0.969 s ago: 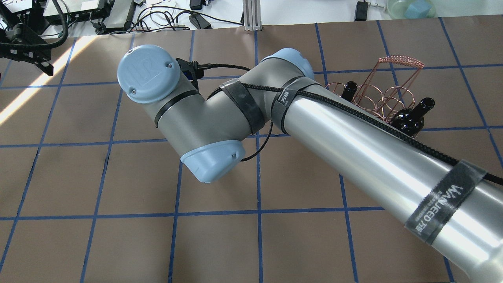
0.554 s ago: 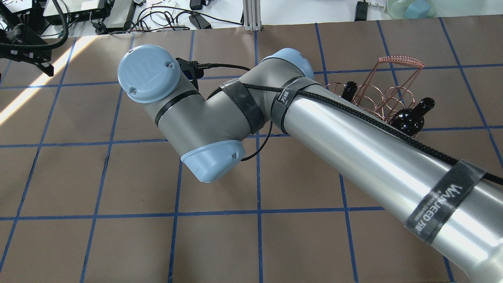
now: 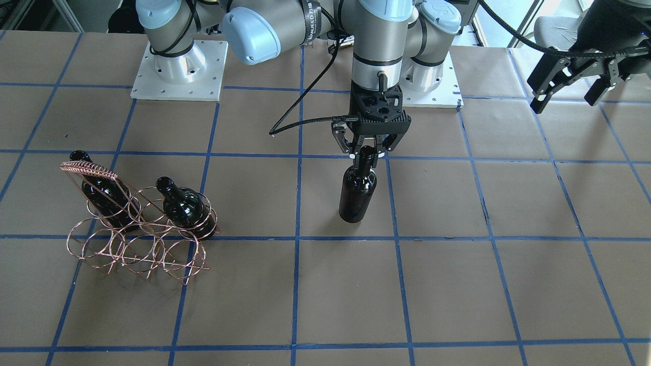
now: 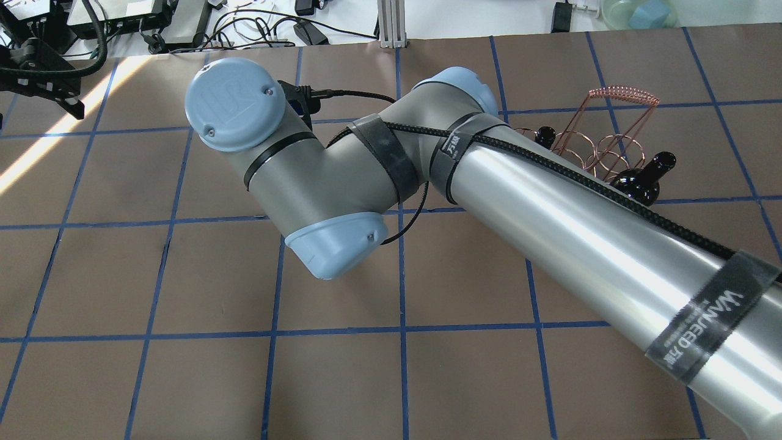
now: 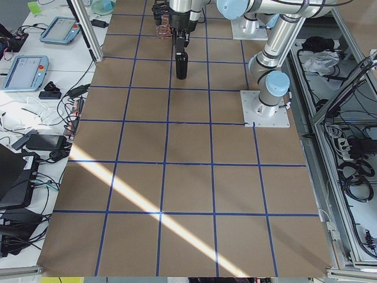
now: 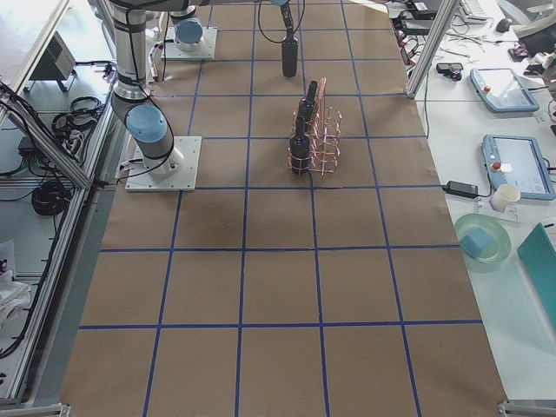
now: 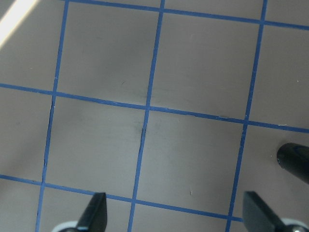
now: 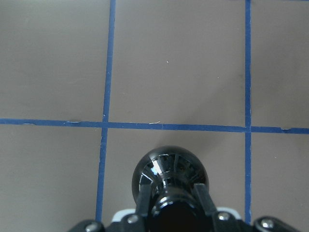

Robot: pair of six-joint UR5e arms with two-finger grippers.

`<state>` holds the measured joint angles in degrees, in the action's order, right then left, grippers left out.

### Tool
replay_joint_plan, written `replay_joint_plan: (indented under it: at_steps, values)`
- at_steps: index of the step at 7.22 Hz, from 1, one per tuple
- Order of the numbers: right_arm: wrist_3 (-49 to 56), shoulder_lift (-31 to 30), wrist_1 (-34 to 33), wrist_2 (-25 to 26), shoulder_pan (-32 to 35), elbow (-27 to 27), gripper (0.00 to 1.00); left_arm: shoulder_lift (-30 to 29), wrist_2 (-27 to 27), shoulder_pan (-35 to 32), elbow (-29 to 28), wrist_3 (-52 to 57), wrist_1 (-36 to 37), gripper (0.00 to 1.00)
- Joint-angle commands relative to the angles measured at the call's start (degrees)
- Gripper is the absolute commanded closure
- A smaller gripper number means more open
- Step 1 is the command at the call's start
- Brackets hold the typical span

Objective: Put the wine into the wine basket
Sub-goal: 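Lift the bottle with the right gripper and carry it over the wire basket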

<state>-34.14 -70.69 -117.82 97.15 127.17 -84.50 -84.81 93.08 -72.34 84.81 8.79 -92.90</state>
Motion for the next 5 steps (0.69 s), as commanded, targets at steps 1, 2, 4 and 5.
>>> replay_joint_plan:
  at_steps: [1, 2, 4, 5]
  values:
    - [4.23, -6.96, 9.74, 0.58, -4.53, -0.05, 1.0, 0.0, 0.0, 0.0, 0.09, 0.0, 0.0, 0.0]
    - [7.39, -11.09, 13.28, 0.67, -8.74, -0.22, 1.0, 0.09, 0.0, 0.0, 0.09, 0.0, -0.09, 0.0]
    - [15.29, -18.57, 23.37, -0.12, -19.27, -0.31, 1.0, 0.0, 0.0, 0.0, 0.09, 0.0, 0.0, 0.0]
    - [20.9, -21.74, 26.64, -0.3, -24.98, -0.31, 1.0, 0.09, 0.0, -0.08, 0.18, 0.0, -0.09, 0.0]
